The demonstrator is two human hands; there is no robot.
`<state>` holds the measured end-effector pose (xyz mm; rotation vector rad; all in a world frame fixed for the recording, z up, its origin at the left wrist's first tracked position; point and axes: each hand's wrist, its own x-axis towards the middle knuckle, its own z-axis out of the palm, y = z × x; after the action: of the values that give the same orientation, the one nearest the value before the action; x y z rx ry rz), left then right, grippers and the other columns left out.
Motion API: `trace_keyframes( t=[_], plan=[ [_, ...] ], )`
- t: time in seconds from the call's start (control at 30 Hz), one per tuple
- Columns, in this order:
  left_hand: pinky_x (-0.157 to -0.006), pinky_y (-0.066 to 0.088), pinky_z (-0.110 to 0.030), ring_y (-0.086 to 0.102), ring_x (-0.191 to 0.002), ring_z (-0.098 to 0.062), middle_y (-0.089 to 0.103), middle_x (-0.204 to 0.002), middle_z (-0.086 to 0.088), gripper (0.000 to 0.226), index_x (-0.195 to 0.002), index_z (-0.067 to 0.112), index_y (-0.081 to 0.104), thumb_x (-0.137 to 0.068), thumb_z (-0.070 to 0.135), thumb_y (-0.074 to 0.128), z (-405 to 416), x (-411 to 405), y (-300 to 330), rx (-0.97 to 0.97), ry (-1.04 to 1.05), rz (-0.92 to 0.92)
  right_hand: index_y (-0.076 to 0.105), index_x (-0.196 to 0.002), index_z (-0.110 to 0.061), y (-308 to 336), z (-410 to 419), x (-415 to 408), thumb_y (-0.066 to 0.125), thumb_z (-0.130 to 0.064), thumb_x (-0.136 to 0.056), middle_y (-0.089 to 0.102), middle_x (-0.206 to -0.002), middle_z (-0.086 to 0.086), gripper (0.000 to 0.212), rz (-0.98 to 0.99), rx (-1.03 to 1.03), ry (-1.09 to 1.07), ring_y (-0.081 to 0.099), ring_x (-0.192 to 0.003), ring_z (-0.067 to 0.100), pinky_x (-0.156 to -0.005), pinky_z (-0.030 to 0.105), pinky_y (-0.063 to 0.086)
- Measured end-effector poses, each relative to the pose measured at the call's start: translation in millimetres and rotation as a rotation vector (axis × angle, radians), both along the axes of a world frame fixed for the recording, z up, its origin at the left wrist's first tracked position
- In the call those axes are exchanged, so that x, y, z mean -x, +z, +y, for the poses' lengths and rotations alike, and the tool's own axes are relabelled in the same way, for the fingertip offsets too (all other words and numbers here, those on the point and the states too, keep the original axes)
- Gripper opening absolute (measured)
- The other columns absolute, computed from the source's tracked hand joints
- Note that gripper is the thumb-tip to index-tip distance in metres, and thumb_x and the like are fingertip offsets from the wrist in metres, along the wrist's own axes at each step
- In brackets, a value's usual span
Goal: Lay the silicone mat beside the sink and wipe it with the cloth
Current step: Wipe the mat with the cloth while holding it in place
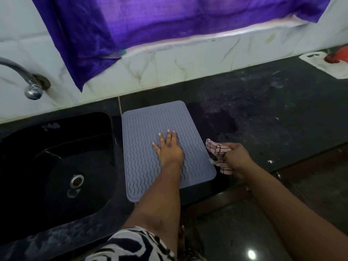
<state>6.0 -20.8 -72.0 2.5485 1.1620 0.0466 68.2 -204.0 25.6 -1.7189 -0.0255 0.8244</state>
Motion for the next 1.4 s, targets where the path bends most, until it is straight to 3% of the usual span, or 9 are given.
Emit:
trace_keyframes(
  t=[0.17, 0.4, 0.53, 0.63, 0.8, 0.93, 1.1, 1.27, 1.4],
  plan=[
    [-0.112, -0.017, -0.059, -0.018, -0.146, -0.034, -0.012, -0.162, -0.004, 0.067, -0.154, 0.024, -0.006, -0.099, 0.035, 0.032, -3, -7, 4, 0.047, 0.045, 0.029, 0.072, -0.109, -0.019, 0, 53, -32, 0.042, 0.01, -0.086, 0.07, -0.084, -0.002, 0.048, -0.225, 0.132, 0.055, 0.065, -0.067, 0.012, -0.044, 0.019, 0.053],
    [-0.118, -0.014, -0.047, -0.017, -0.148, -0.027, -0.013, -0.161, -0.011, 0.065, -0.154, 0.016, -0.006, -0.101, 0.027, 0.032, 62, -57, 34, -0.019, -0.154, -0.178, 0.073, -0.11, -0.019, 15, 153, -98, 0.066, -0.009, -0.084, 0.072, -0.085, -0.003, 0.029, -0.411, 0.12, 0.184, 0.062, -0.055, -0.003, -0.047, 0.015, 0.053],
    [-0.117, -0.012, -0.043, -0.013, -0.149, -0.024, -0.008, -0.162, -0.009, 0.062, -0.154, 0.012, 0.0, -0.102, 0.03, 0.029, 128, -102, 28, -0.048, -0.244, -0.049, 0.069, -0.118, -0.008, 5, 223, -140, 0.068, -0.006, -0.083, 0.072, -0.108, 0.007, 0.034, -0.649, 0.18, 0.358, 0.065, -0.082, 0.007, -0.073, 0.005, 0.045],
    [-0.117, -0.012, -0.047, -0.001, -0.15, -0.019, 0.006, -0.163, -0.004, 0.056, -0.155, 0.015, 0.013, -0.103, 0.034, 0.022, 145, -105, 0, -0.081, -0.191, -0.062, 0.065, -0.123, -0.009, -24, 263, -160, 0.06, -0.018, -0.091, 0.067, -0.12, 0.016, 0.033, -0.651, 0.328, 0.494, 0.062, -0.109, 0.028, -0.097, 0.028, 0.047],
    [-0.116, -0.012, -0.048, 0.005, -0.15, -0.014, 0.014, -0.162, 0.001, 0.055, -0.153, 0.02, 0.019, -0.1, 0.031, 0.029, 152, -112, -18, -0.09, -0.147, -0.133, 0.047, -0.141, -0.022, -67, 266, -152, 0.045, -0.027, -0.096, 0.048, -0.14, 0.011, 0.045, -1.01, 0.616, 0.695, 0.038, -0.129, 0.033, -0.105, 0.043, 0.04],
    [-0.116, -0.013, -0.048, 0.003, -0.15, -0.013, 0.012, -0.162, 0.002, 0.054, -0.154, 0.02, 0.018, -0.101, 0.032, 0.026, 153, -114, -16, -0.069, -0.124, -0.112, 0.06, -0.127, -0.009, -59, 242, -140, 0.042, -0.028, -0.101, 0.058, -0.124, 0.017, 0.037, -0.891, 0.563, 0.647, 0.045, -0.124, 0.035, -0.108, 0.037, 0.036],
    [-0.117, -0.012, -0.048, 0.004, -0.15, -0.014, 0.012, -0.162, 0.002, 0.053, -0.154, 0.02, 0.019, -0.102, 0.032, 0.023, 151, -115, -11, -0.05, -0.11, -0.119, 0.055, -0.135, -0.024, -43, 149, -84, 0.046, -0.03, -0.098, 0.063, -0.12, 0.005, 0.039, -0.923, 0.588, 0.753, 0.05, -0.119, 0.025, -0.115, 0.032, 0.025],
    [-0.117, -0.011, -0.048, 0.004, -0.15, -0.015, 0.011, -0.163, 0.001, 0.054, -0.154, 0.019, 0.019, -0.101, 0.034, 0.022, 150, -112, -8, -0.045, -0.122, -0.1, 0.076, -0.083, -0.017, -13, 174, -103, 0.063, -0.028, -0.088, 0.073, -0.082, 0.0, 0.017, -0.488, 0.57, 0.668, 0.068, -0.08, 0.015, -0.066, 0.024, 0.054],
    [-0.117, -0.012, -0.049, 0.002, -0.15, -0.015, 0.009, -0.163, 0.0, 0.056, -0.154, 0.019, 0.017, -0.101, 0.036, 0.022, 153, -112, -12, -0.054, -0.129, -0.086, 0.071, -0.111, -0.009, -21, 243, -143, 0.054, -0.034, -0.095, 0.069, -0.108, 0.019, 0.034, -0.703, 0.493, 0.541, 0.064, -0.103, 0.031, -0.091, 0.037, 0.052]
  ],
)
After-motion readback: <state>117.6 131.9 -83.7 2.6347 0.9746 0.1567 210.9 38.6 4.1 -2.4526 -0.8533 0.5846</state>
